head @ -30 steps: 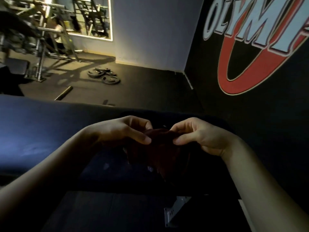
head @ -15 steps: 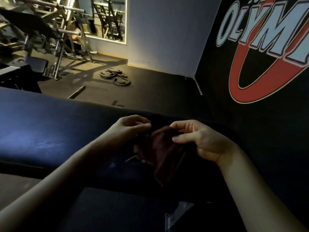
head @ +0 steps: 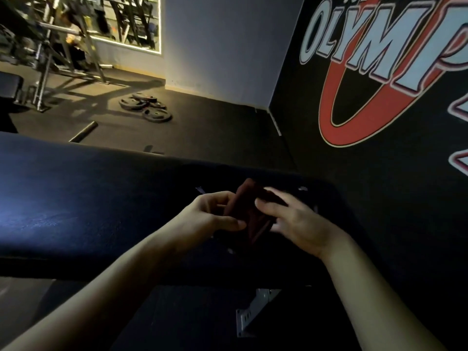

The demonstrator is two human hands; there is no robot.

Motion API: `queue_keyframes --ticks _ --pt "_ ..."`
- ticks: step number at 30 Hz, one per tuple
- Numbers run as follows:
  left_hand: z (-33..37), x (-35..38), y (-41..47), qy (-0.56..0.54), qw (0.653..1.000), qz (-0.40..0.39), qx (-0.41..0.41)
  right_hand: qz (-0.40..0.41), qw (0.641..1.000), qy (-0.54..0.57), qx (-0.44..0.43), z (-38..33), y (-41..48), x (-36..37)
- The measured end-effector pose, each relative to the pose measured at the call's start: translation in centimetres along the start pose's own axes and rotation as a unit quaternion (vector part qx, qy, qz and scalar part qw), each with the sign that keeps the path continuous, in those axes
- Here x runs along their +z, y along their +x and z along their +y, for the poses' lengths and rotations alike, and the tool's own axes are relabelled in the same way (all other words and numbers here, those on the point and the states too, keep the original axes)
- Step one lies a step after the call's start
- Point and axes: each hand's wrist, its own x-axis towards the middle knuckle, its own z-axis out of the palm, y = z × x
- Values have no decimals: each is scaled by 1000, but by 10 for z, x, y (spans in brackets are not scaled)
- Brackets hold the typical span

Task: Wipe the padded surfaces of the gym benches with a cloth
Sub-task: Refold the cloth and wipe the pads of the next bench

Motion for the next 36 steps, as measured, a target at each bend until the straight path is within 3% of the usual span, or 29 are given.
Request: queue_keyframes --ticks 2,5,7,9,11,13,20,24,27,32,34,36 --pt "-5 3 2 40 998 44 -20 -10 998 54 13 14 -4 8" --pt "-13 8 1 83 986 134 -50 128 991 13 -40 30 1 14" --pt "-17 7 0 82 985 140 -65 201 974 -49 -94 34 4 18" --pt "-18 11 1 82 982 151 -81 249 932 -198 -175 38 3 24" --pt "-19 19 1 77 975 191 -84 256 862 -358 -253 45 2 35" --pt "-22 24 2 51 967 231 -90 240 822 -436 -278 57 2 43" --pt "-29 17 -7 -197 938 216 -186 216 869 -414 -163 68 0 56" --pt "-28 11 -9 -126 973 134 -142 273 923 -232 -145 71 7 49" --pt "-32 4 -8 -33 981 156 -108 205 974 -61 -75 65 7 44" --pt "-40 18 -10 71 968 235 -58 113 976 187 -3 58 8 48" --pt "-49 24 -11 113 958 264 -21 113 981 155 -6 60 11 56" --pt "-58 27 -14 129 962 239 2 174 982 74 -12 65 17 60"
